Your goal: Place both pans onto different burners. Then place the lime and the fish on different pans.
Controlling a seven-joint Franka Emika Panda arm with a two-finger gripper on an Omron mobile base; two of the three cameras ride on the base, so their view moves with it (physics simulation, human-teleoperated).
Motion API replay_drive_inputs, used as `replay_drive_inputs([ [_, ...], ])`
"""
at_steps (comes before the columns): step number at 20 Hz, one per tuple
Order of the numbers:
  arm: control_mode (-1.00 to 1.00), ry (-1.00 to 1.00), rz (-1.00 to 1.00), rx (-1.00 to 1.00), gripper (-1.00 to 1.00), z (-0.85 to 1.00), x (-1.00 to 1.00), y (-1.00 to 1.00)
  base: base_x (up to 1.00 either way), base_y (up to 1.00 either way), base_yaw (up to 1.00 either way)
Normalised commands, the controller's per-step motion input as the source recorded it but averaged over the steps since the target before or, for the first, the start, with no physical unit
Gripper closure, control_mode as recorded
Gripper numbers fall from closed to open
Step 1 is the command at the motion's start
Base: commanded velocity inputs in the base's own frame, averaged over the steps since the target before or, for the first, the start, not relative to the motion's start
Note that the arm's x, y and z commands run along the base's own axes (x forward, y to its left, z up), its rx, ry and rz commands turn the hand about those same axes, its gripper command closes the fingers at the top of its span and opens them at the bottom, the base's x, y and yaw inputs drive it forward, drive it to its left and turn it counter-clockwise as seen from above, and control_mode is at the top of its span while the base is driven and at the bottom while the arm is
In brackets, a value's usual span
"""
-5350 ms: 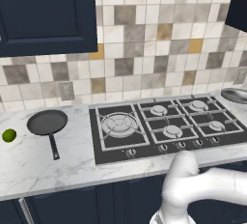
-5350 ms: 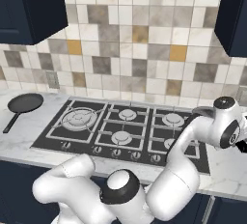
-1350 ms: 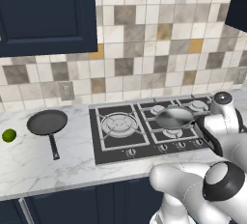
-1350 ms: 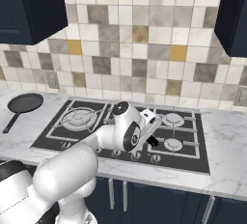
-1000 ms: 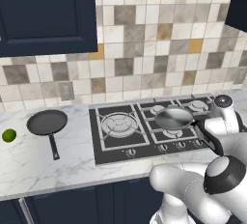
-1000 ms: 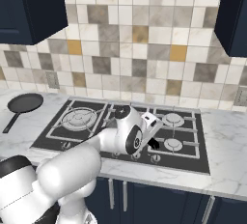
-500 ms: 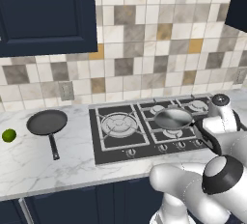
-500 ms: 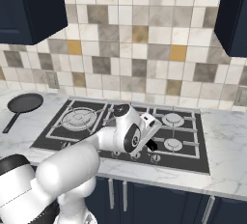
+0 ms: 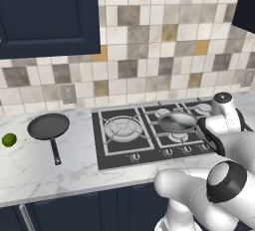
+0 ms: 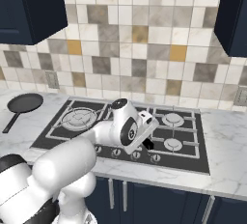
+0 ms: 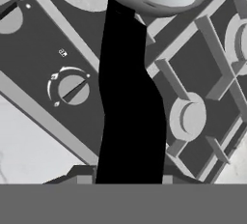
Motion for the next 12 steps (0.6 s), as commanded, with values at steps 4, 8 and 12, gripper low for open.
replay_drive_inputs([
  [4,-1.0,0.1,0.0,0.0,-1.0,-0.08,0.01,0.23,0.0,0.0,0.0],
  [8,-1.0,0.07,0.0,0.0,-1.0,-0.02,0.08,0.2,0.0,0.0,0.0],
  [12,-1.0,0.06,0.0,0.0,-1.0,0.0,0.09,0.13,0.0,0.0,0.0],
])
